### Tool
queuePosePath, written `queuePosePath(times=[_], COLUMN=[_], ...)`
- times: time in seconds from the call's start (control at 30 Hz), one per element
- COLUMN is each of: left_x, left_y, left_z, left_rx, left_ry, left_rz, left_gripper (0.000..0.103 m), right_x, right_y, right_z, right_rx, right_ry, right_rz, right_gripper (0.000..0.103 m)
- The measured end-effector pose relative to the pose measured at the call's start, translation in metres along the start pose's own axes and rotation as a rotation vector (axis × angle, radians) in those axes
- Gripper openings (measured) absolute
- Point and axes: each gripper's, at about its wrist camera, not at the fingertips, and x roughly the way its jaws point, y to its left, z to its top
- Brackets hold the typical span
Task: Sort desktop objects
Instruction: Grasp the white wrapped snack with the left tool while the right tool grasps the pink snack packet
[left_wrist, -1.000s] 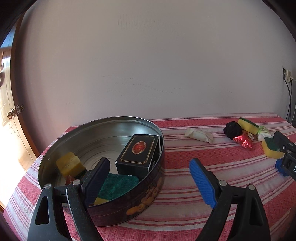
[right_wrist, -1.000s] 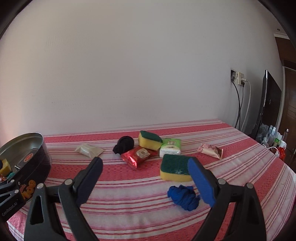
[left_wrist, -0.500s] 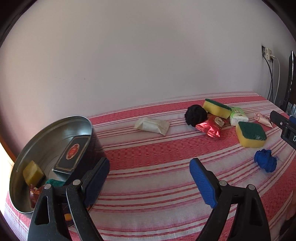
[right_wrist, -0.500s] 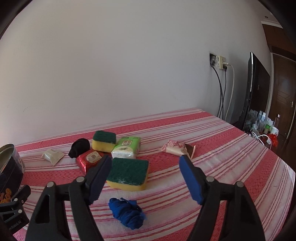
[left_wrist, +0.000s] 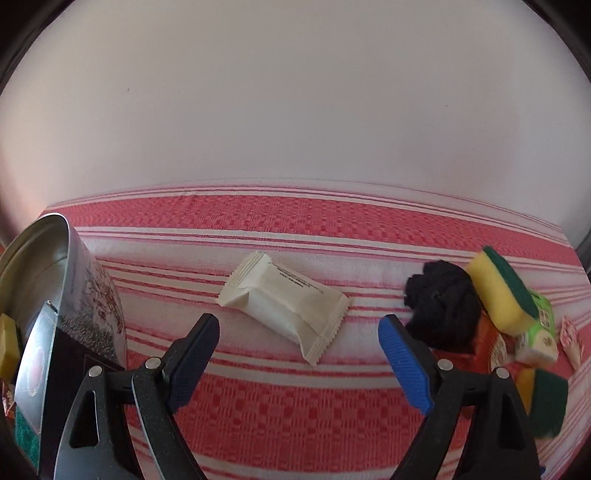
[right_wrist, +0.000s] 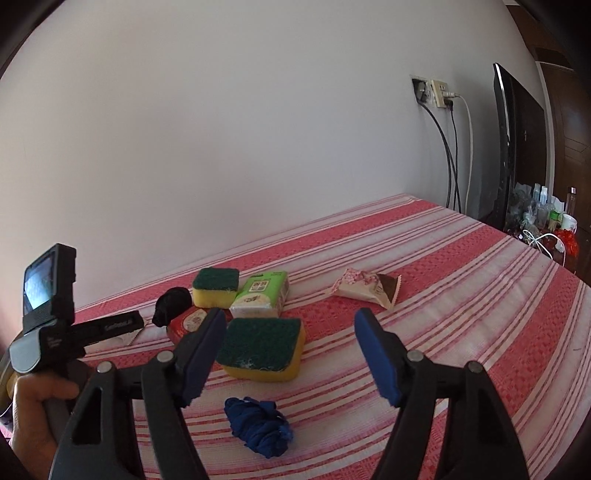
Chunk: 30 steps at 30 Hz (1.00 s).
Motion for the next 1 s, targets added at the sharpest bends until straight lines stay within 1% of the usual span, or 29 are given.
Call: queuePosePath(times=[0.1,0.13,0.17,0.27,0.3,0.33,0.37,0.4,0.47,0.5,0.57,0.63,0.7,0.77,0.83,0.9,0.97,1.0], left_x=[0.022,0.023,0.025,0.024,0.022,0.019,0.016,0.014,0.010,0.007,0.000,-0.008,-0.018,-0.032,-0.049,-0.066,-0.084,-0.096], left_y=[0.002,0.001,0.001,0.003,0.003,0.003,0.003,0.004,0.007,0.008,0.012,0.011,0.008,0.006,0.004,0.004,0.005,0.002], left_z=[0.007,0.008,0.009,0.008,0.007,0.006,0.004,0.003,-0.001,-0.003,-0.009,-0.017,-0.027,-0.037,-0.051,-0.066,-0.079,-0.085], left_rx=[-0.066,-0.063,-0.071,-0.074,-0.068,-0.061,-0.053,-0.043,-0.033,-0.030,-0.034,-0.024,0.000,0.019,0.051,0.083,0.105,0.118], left_ry=[0.058,0.043,0.039,0.032,0.026,0.016,0.007,0.002,-0.002,-0.004,-0.013,-0.019,-0.028,-0.056,-0.083,-0.098,-0.110,-0.122], left_rz=[0.067,0.098,0.098,0.098,0.093,0.083,0.071,0.060,0.037,0.023,-0.020,-0.075,-0.113,-0.135,-0.175,-0.215,-0.267,-0.293], left_gripper=[0.090,0.090,0.092,0.091,0.084,0.078,0.066,0.058,0.055,0.050,0.044,0.042,0.041,0.039,0.038,0.038,0.038,0.038], right_x=[0.001,0.003,0.004,0.006,0.006,0.006,0.004,0.002,-0.002,-0.004,-0.007,-0.008,-0.007,-0.001,0.006,0.018,0.031,0.041], right_y=[-0.005,-0.008,-0.010,-0.017,-0.020,-0.024,-0.030,-0.038,-0.057,-0.066,-0.082,-0.097,-0.106,-0.110,-0.110,-0.104,-0.101,-0.099], right_z=[0.001,0.002,0.002,0.003,0.004,0.004,0.005,0.006,0.006,0.006,0.004,0.003,0.002,0.004,0.008,0.013,0.022,0.028], right_rx=[0.031,0.042,0.054,0.089,0.102,0.118,0.141,0.175,0.263,0.307,0.383,0.446,0.485,0.489,0.455,0.378,0.310,0.255], right_ry=[0.011,0.020,0.027,0.045,0.050,0.051,0.045,0.034,0.011,0.003,-0.005,-0.005,0.007,0.035,0.062,0.111,0.150,0.172], right_rz=[0.015,0.020,0.026,0.040,0.041,0.032,0.015,-0.005,-0.043,-0.063,-0.099,-0.131,-0.141,-0.133,-0.115,-0.086,-0.077,-0.065], right_gripper=[0.073,0.073,0.073,0.073,0.073,0.073,0.073,0.073,0.073,0.074,0.074,0.074,0.074,0.072,0.071,0.071,0.071,0.073])
